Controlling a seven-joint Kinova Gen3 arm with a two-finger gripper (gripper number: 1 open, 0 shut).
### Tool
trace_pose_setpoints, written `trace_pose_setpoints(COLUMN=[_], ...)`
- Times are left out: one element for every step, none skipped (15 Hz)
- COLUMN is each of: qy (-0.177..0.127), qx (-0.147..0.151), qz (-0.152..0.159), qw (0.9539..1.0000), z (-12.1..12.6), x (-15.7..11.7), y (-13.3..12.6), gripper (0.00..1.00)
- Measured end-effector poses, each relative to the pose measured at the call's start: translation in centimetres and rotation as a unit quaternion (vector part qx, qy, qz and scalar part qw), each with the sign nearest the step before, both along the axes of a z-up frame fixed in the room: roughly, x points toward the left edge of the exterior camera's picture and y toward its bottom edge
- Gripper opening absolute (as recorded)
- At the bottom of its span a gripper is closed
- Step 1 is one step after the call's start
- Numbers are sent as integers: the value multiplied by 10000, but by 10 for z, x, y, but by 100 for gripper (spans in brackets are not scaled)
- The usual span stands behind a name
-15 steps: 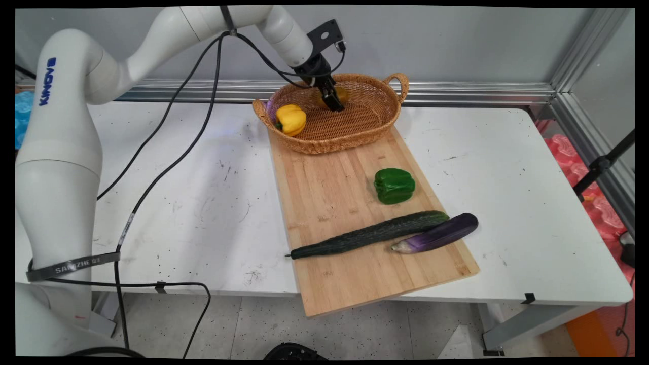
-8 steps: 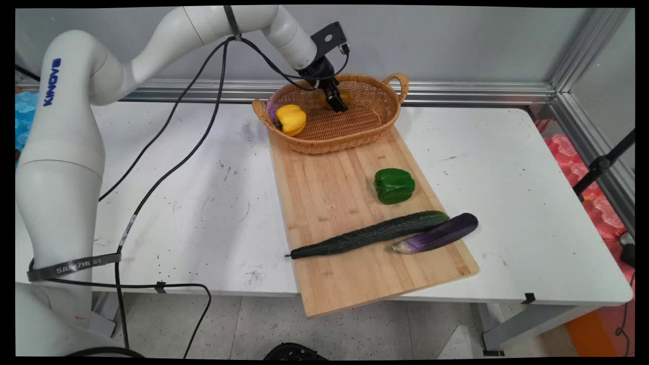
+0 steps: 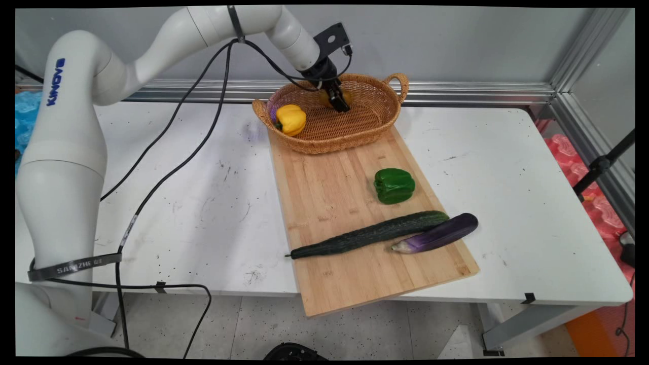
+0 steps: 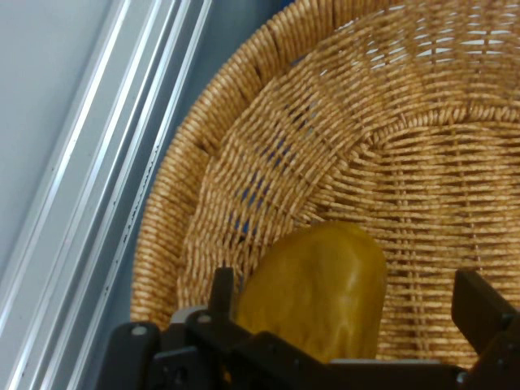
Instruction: Pick up the potato from the vegetable basket
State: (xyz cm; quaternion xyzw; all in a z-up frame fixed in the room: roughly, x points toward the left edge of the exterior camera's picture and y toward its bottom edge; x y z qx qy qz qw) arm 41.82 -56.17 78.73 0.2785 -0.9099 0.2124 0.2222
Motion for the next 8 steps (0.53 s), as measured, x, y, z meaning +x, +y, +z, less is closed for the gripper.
trace_pose_setpoints(qy=[-5,-12,-25,-34,-41,-53,-61,-75], qx=[-1,1,11,26,34,45,49,55], qz=[-3,-7,-13,-17,-20,-25,-29,-36], qw=[10000,10000,10000,10000,10000,10000,10000,10000], z=[0,0,0,0,0,0,1,1], x=[0,-1,-2,-2,-3,-3,-3,-4], y=[0,0,1,1,1,2,2,2], gripper=[100,100,100,100,100,100,100,100])
